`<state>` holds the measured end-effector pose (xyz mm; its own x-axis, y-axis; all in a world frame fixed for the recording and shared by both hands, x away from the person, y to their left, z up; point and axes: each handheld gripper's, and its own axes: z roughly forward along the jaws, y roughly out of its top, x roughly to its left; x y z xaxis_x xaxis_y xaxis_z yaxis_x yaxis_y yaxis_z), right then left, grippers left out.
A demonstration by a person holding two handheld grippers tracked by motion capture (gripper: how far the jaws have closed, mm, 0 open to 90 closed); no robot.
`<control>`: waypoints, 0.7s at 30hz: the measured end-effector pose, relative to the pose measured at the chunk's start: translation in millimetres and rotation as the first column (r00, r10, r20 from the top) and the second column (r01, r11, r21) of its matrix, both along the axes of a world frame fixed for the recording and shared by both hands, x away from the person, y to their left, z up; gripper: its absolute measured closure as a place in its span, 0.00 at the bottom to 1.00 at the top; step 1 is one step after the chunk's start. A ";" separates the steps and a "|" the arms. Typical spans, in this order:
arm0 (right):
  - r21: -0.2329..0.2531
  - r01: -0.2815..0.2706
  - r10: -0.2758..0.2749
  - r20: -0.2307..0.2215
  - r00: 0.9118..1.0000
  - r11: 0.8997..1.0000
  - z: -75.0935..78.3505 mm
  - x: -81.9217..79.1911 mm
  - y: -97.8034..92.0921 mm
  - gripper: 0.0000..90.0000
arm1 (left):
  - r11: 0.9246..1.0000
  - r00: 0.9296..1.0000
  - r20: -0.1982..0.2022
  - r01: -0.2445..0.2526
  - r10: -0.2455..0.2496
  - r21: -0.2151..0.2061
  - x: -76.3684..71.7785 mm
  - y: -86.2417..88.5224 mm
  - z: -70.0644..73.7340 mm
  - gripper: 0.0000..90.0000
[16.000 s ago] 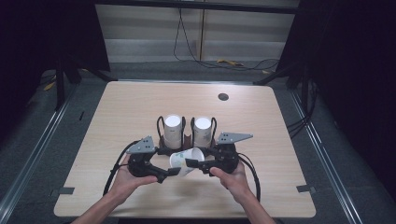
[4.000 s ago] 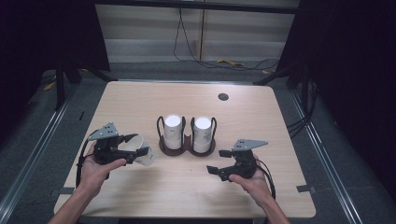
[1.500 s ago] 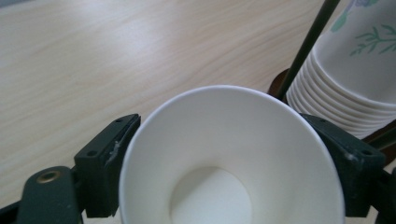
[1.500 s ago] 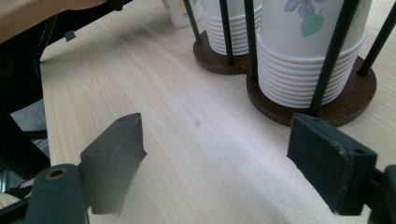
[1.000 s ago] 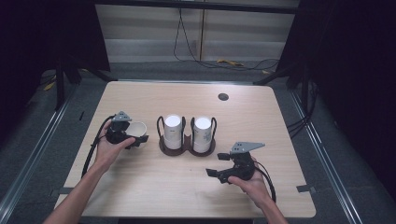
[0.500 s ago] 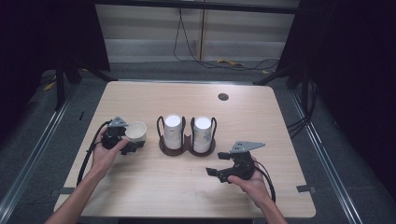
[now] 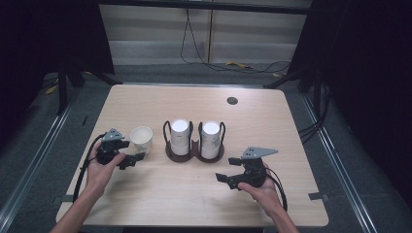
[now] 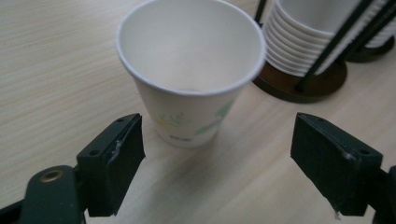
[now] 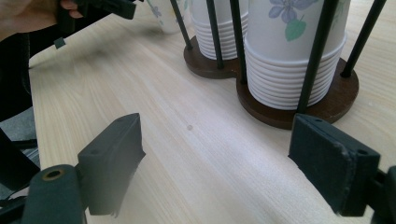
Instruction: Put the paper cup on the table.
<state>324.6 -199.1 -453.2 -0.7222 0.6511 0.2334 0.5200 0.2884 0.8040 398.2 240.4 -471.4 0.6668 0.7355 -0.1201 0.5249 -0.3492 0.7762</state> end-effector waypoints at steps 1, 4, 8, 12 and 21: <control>0.000 0.002 -0.002 0.004 1.000 1.000 0.5 -0.5 -0.2 0.20 | 1.000 1.000 0.008 0.003 -0.003 -0.015 -4.8 1.0 0.5 0.19; -0.001 0.014 -0.014 0.010 1.000 1.000 0.2 -0.7 -1.8 0.20 | 1.000 0.999 0.036 0.023 -0.022 -0.018 -17.4 -0.4 1.6 0.19; -0.008 0.027 -0.027 0.007 1.000 1.000 -0.7 -1.4 -1.9 0.20 | 0.998 0.996 0.071 0.055 -0.053 -0.027 -32.2 -5.5 0.6 0.19; -0.011 0.038 -0.038 0.010 0.999 0.999 -1.1 -1.9 -1.8 0.21 | 0.998 0.998 0.049 0.044 -0.042 -0.050 -40.0 -11.3 -5.0 0.19; -0.012 0.053 -0.053 -0.004 0.999 0.999 0.1 -6.4 -2.1 0.21 | 0.992 0.993 0.021 0.121 -0.120 -0.046 -60.8 -40.2 -10.7 0.19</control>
